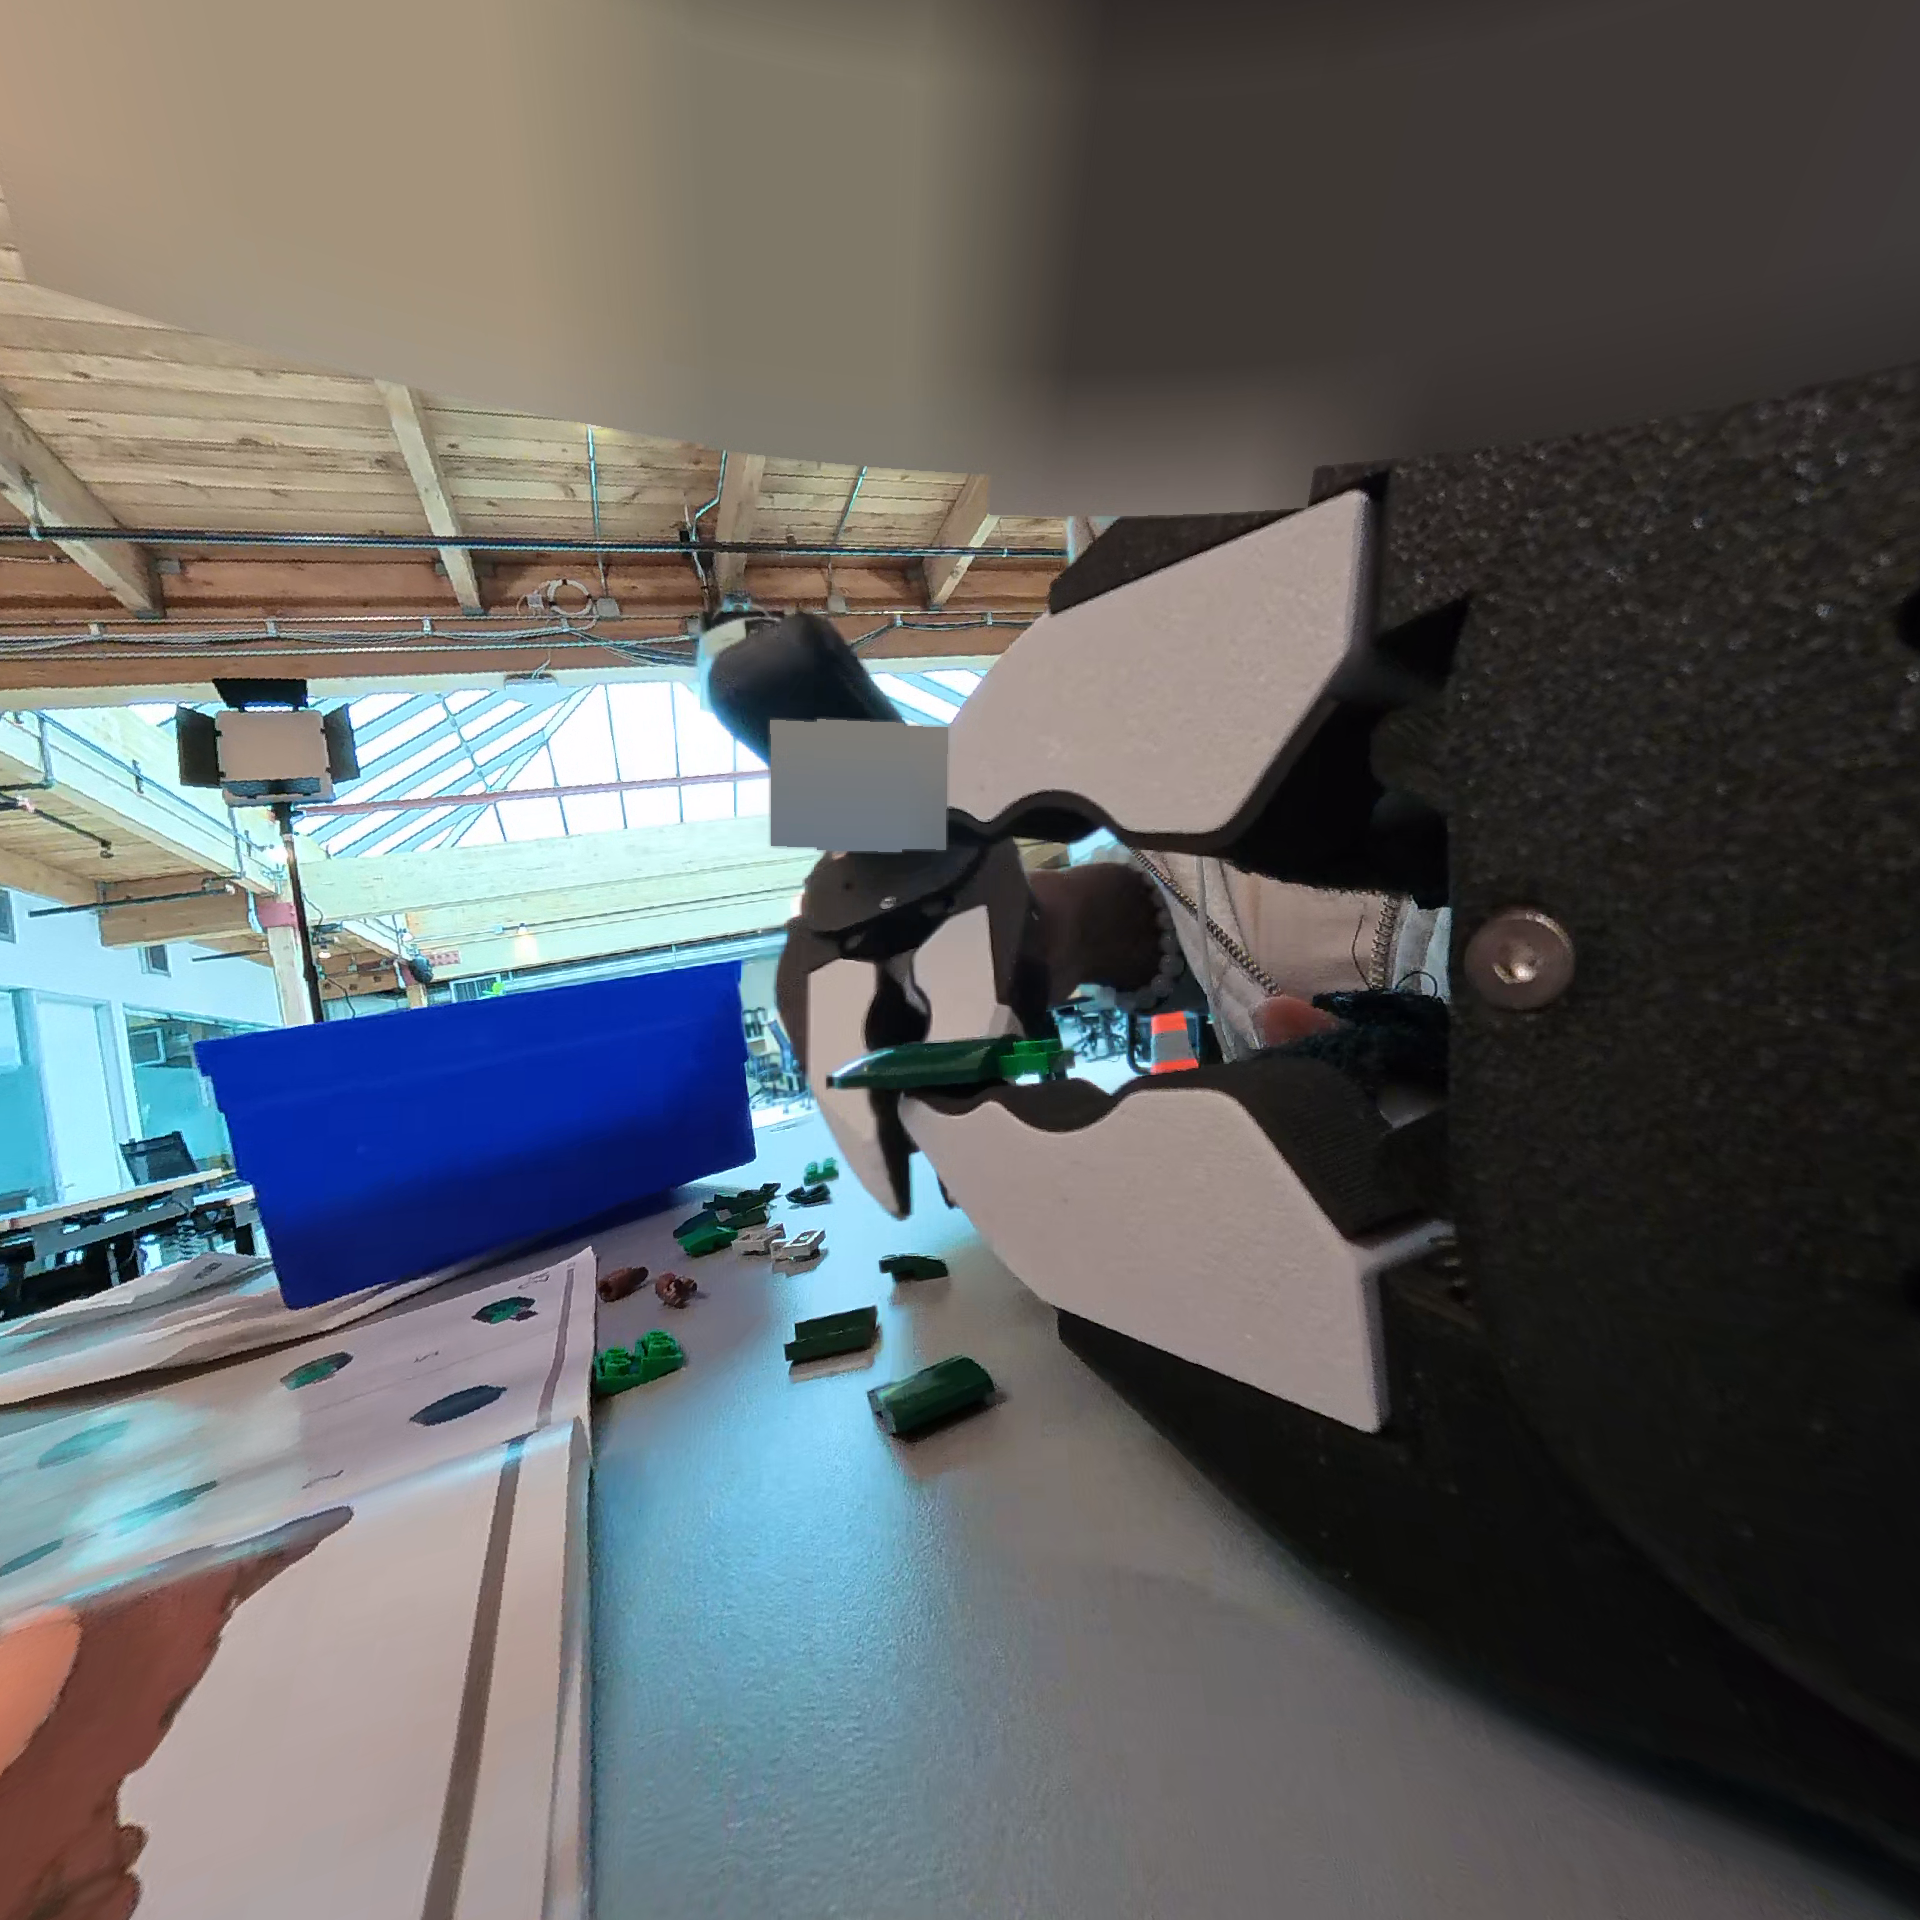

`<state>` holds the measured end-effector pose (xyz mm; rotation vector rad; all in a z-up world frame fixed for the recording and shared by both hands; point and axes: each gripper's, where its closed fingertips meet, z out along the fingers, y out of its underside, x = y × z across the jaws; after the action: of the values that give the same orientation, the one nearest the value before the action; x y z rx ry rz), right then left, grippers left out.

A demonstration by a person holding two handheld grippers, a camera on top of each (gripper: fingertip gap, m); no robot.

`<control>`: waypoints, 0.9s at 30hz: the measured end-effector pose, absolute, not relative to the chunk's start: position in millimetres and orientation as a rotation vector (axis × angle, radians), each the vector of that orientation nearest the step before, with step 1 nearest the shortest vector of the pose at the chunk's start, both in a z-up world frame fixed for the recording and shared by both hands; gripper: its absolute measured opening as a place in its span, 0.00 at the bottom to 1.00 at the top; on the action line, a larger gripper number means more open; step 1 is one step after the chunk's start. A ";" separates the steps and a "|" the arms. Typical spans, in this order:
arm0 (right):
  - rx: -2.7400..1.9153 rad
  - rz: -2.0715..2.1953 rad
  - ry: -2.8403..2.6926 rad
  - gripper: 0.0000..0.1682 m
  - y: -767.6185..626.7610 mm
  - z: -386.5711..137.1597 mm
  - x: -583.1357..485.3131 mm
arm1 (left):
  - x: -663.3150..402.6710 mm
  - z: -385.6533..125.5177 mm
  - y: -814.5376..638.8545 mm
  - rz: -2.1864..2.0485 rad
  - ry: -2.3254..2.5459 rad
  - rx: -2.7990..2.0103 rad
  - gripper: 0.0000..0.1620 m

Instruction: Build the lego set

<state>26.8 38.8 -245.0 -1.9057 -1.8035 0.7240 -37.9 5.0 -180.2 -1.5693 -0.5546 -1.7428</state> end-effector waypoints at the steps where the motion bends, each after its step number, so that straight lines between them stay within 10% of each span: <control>1: -1.896 0.725 -1.821 0.03 33.1 -246.1 29.2 | -37.0 -180.0 6.1 -1.745 -0.549 -1.574 0.26; 27: -0.949 0.747 -2.635 0.20 38.5 -235.7 5.9 | -30.4 -169.8 -1.0 -1.740 -0.480 -1.553 0.26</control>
<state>5.9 38.5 -235.7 -0.9486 -2.6351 0.7468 -30.4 -1.0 -169.8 -1.5529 -0.4805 -1.7404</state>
